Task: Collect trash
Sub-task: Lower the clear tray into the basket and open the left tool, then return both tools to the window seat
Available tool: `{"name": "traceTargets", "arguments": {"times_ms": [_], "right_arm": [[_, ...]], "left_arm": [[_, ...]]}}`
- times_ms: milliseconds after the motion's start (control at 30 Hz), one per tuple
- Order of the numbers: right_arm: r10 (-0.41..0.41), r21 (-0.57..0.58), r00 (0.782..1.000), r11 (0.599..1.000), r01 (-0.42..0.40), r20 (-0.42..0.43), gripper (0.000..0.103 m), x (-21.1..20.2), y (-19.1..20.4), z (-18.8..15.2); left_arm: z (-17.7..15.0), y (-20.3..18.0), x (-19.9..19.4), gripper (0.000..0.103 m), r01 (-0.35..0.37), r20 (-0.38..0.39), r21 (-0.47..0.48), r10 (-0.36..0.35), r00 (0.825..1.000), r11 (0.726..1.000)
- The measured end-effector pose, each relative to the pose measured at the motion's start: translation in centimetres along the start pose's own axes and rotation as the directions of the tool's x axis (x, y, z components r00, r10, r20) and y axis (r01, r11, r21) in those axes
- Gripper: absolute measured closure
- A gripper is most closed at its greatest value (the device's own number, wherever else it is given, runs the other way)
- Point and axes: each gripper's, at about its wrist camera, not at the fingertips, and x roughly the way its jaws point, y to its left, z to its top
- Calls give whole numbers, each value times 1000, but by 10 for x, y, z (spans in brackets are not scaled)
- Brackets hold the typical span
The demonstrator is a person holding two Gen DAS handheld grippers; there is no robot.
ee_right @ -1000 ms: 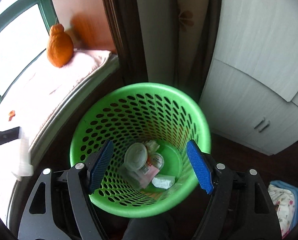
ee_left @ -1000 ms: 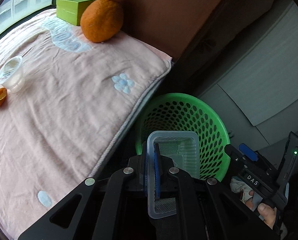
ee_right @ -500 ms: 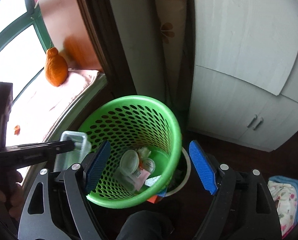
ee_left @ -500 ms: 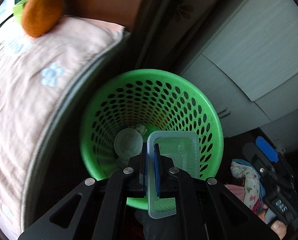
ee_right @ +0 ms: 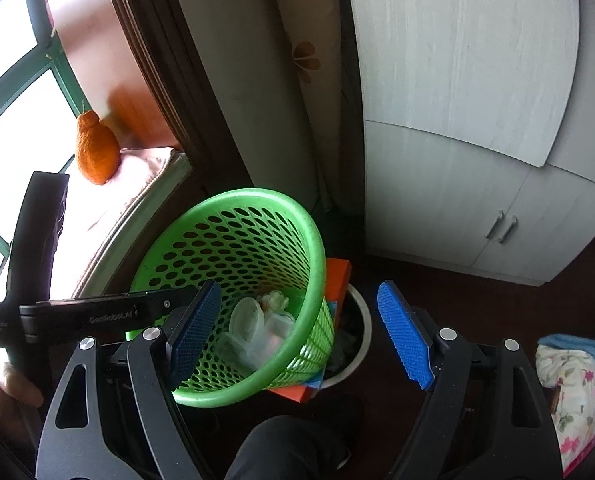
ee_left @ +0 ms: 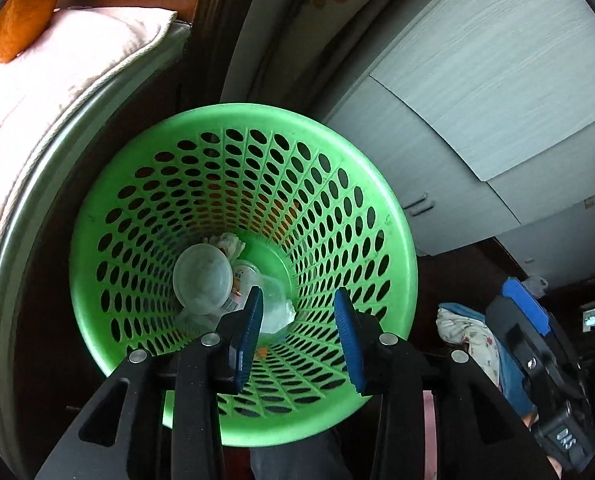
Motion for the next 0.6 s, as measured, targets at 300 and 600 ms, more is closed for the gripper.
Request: {"name": "traceTargets", "arguments": {"times_ms": [300, 600], "right_arm": [[42, -44, 999, 998, -42, 10, 23, -6, 28, 0], [118, -126, 993, 985, -117, 3, 21, -5, 85, 4]], "left_arm": [[-23, 29, -60, 62, -50, 99, -3, 50, 994, 999], [-56, 84, -121, 56, -121, 181, -105, 139, 974, 987]]}}
